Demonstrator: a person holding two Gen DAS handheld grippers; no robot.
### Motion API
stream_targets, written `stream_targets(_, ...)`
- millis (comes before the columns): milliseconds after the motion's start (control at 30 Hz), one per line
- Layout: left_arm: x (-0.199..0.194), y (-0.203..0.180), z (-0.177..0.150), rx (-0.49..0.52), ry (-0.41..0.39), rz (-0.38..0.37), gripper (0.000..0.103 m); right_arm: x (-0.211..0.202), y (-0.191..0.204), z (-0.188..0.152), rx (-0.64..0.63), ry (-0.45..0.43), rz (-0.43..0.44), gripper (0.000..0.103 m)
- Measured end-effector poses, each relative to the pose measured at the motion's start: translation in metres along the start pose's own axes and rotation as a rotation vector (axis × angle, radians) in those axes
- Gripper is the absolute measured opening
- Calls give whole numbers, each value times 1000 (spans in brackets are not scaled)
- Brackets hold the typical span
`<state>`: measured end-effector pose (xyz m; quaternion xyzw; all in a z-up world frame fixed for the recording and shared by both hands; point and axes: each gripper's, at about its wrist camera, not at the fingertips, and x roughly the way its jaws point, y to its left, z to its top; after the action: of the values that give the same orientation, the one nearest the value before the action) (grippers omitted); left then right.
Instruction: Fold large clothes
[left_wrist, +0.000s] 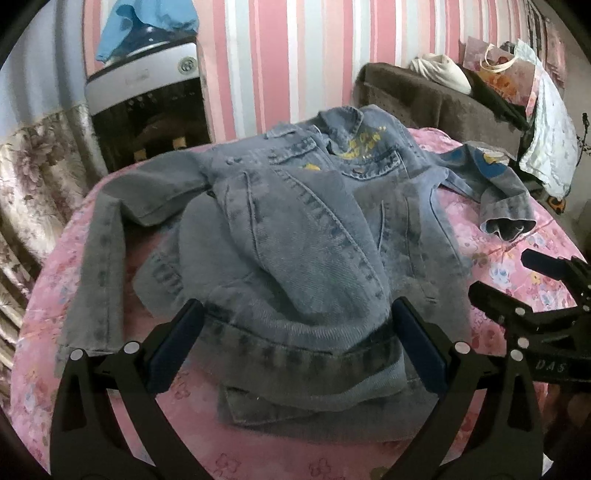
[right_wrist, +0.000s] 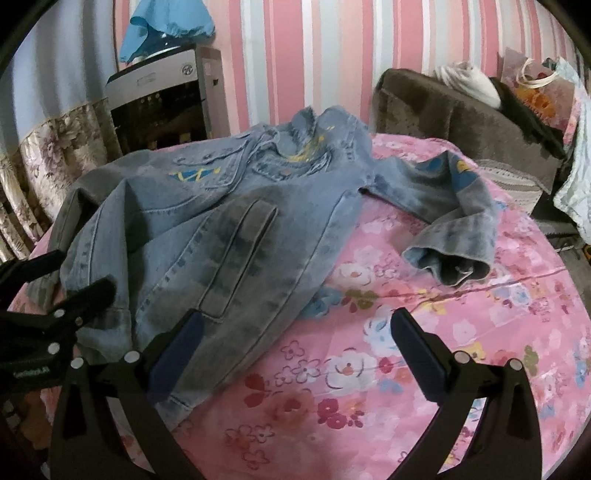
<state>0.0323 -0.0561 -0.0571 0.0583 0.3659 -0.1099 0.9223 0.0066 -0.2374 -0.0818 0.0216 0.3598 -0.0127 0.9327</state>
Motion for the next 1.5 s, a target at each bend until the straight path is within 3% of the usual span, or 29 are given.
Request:
stream_targets(67, 5, 0, 1, 12, 8, 0, 91, 2, 1, 1, -7, 6, 9, 101)
stream_targets(233, 18, 6, 2, 27, 55, -23, 59, 5, 2, 3, -10, 15, 36, 101)
stream_targets(367, 21, 23, 4, 25, 78, -4, 18, 10, 5, 2, -16, 32, 36, 101)
stream_targets(467, 15, 42, 9, 15, 64, -2, 17, 13, 4, 1, 3, 45, 63, 101)
stream_targets(600, 4, 70, 17, 10, 23, 102, 16, 17, 6, -1, 17, 74, 102, 100)
stream_targets(667, 3, 93, 22, -21, 21, 146, 15, 20, 8, -3, 24, 93, 114, 87)
stream_targets(733, 6, 117, 25, -36, 30, 201, 15, 24, 8, -5, 41, 117, 129, 81)
stream_targets(867, 17, 140, 26, -17, 51, 250, 16, 33, 10, -9, 54, 160, 138, 81)
stream_targets(1000, 27, 149, 19, -36, 82, 228, 16, 36, 17, -8, 48, 161, 167, 75)
stream_targets(1100, 26, 146, 15, -29, 72, 238, 16, 39, 24, -6, 22, 147, 191, 53)
stream_targets(1133, 25, 147, 15, -38, 71, 235, 16, 40, 26, -4, 11, 134, 214, 39)
stream_targets(1167, 24, 149, 14, -51, 69, 228, 16, 41, 28, -2, -7, 118, 220, 15)
stream_targets(1200, 23, 150, 14, -62, 68, 221, 16, 41, 30, 1, -19, 109, 217, 9)
stream_targets(1300, 18, 148, 11, -86, 63, 202, 16, 32, 17, 11, -23, 64, 232, 7)
stream_targets(1433, 7, 129, 3, -90, 60, 181, 15, 15, 2, 19, -90, 21, 196, 7)
stream_targets(1500, -3, 118, -3, -110, 57, 135, 15, 6, -2, 22, -124, -2, 162, 7)
